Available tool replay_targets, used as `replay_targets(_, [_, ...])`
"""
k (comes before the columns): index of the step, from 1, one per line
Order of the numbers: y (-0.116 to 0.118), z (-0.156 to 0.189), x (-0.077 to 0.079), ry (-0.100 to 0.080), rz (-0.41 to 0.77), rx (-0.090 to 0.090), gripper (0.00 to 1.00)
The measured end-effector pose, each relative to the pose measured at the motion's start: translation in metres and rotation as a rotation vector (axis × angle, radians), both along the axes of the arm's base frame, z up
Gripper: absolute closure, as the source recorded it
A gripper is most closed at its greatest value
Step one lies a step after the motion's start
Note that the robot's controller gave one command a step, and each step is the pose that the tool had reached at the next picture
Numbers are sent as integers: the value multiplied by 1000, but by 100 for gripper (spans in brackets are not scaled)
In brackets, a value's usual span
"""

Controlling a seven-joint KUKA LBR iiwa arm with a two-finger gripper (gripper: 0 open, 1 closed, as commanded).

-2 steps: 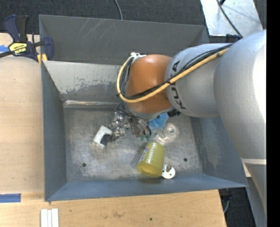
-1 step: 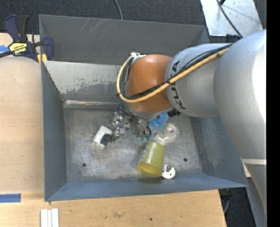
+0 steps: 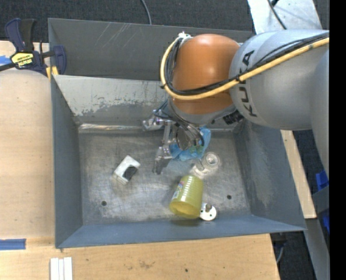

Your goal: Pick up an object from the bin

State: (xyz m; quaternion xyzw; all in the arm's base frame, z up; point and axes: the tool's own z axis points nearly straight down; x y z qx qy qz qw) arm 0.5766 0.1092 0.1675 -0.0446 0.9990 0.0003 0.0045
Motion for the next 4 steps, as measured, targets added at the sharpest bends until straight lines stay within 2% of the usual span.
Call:
replay_targets(1, [0, -4, -1, 6, 0, -1, 0])
replay_targets(2, [15, -62, 1, 0, -42, 1, 0])
replay_targets(3, [49, -93, 19, 1, 298, -3, 100])
replay_targets(4, [49, -93, 19, 1, 297, -2, 100])
